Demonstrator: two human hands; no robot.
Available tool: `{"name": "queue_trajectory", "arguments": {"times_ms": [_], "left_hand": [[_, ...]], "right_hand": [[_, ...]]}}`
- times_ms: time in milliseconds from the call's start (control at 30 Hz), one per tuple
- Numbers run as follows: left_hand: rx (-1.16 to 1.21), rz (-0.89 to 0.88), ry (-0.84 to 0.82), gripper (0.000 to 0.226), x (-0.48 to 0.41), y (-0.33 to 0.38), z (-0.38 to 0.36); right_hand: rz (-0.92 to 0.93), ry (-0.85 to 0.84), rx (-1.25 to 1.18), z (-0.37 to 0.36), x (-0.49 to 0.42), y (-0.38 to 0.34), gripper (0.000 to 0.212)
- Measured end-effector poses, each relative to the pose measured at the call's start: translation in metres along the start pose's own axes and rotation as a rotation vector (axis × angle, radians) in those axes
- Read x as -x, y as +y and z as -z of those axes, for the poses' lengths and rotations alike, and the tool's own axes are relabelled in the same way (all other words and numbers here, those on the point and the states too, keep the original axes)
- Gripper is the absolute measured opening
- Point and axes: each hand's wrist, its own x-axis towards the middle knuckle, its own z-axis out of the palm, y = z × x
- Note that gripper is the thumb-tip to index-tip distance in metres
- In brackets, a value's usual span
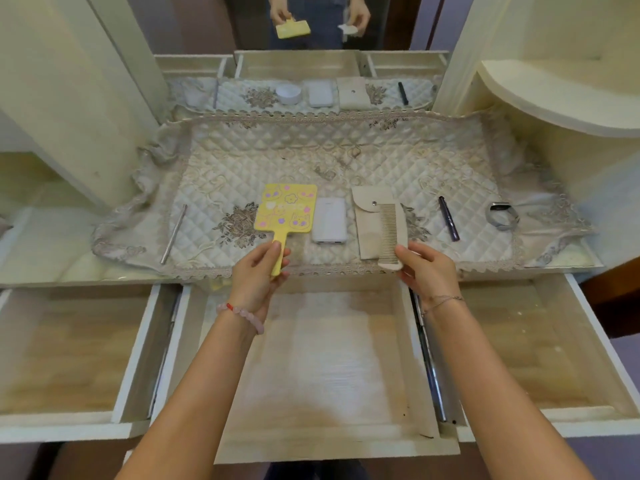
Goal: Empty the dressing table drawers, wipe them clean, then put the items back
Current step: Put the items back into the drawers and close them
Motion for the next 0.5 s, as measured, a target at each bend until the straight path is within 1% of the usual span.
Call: {"name": "queue_trajectory", "arguments": {"times_ms": [133, 367, 500], "left_hand": [[0.04, 0.0, 0.07, 0.013, 0.011, 0.008, 0.032], [0.167, -0.025, 0.211, 0.009, 0.032, 0.016, 0.097], [0.245, -0.05, 0.27, 0.008, 0.048, 0.019, 0.137]], "right_hand": [[-0.015, -0.069, 0.026, -0.028, 0.011, 0.008, 0.026], [-0.057, -0.301, 0.144, -0.084, 0.035, 0.027, 0.019], [-0.099, -0.391, 0.184, -0.121, 0.054, 0.04, 0.016]]}}
